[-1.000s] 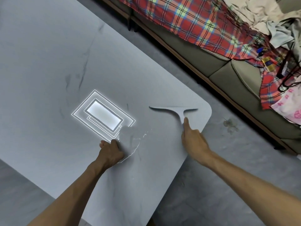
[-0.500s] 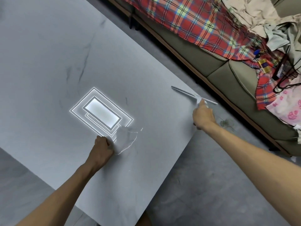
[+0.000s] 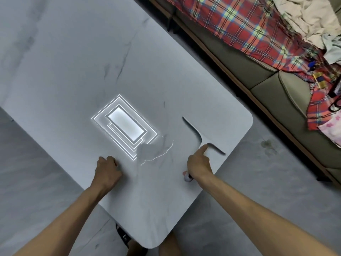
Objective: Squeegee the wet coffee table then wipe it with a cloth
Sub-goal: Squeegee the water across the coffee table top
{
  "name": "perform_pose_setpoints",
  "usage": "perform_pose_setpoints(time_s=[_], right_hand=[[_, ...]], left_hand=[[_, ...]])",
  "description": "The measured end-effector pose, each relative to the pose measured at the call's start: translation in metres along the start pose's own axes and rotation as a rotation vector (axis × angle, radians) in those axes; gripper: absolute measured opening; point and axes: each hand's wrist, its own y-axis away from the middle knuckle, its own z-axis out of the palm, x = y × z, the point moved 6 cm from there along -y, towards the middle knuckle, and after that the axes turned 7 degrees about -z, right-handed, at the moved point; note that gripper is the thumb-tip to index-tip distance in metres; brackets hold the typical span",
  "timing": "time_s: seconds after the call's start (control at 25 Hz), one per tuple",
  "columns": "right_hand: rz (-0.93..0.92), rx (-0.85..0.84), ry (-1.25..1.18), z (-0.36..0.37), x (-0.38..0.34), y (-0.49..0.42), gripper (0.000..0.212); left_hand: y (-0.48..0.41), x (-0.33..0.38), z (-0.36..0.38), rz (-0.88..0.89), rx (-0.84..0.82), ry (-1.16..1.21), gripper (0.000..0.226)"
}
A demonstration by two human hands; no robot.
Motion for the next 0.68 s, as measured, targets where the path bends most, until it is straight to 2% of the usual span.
perform_pose_setpoints(time_s=[0.04,0.12,0.16,0.28,0.4,0.56,0.68], right_hand=[[-0.025,0.006,-0.033,0.012,0.001,0.009,0.095],[-0.073,0.097,-0.154,0.013,-0.001,0.023,0.058],[-0.081,0.123,-0.191,0.009,-0.004,0.026,0.048],[-0.069,0.194,-0.218,-0.021,-0.015,0.008,0.062],[-0.096,0.296,-0.206,-0.042,-0.031,-0.007,0.059],[-0.191,0.223,-0.177,0.008,-0.036,0.004,0.075],[-0.294,0.135,-0.019,0.056,-0.02,0.029,0.076]], left_hand=[[0.003,-0.01,0.0,-0.005,-0.009,-0.007,0.01],[0.007,-0.026,0.0,-0.003,-0.026,-0.022,0.011],[0.009,-0.035,-0.001,-0.004,-0.03,-0.026,0.012],[0.012,-0.054,-0.003,-0.003,-0.033,-0.009,0.013],[0.015,-0.065,0.001,0.036,-0.051,-0.024,0.014],[0.014,-0.08,0.011,0.052,-0.127,-0.065,0.017],[0.017,-0.083,0.011,0.073,-0.109,-0.046,0.016]])
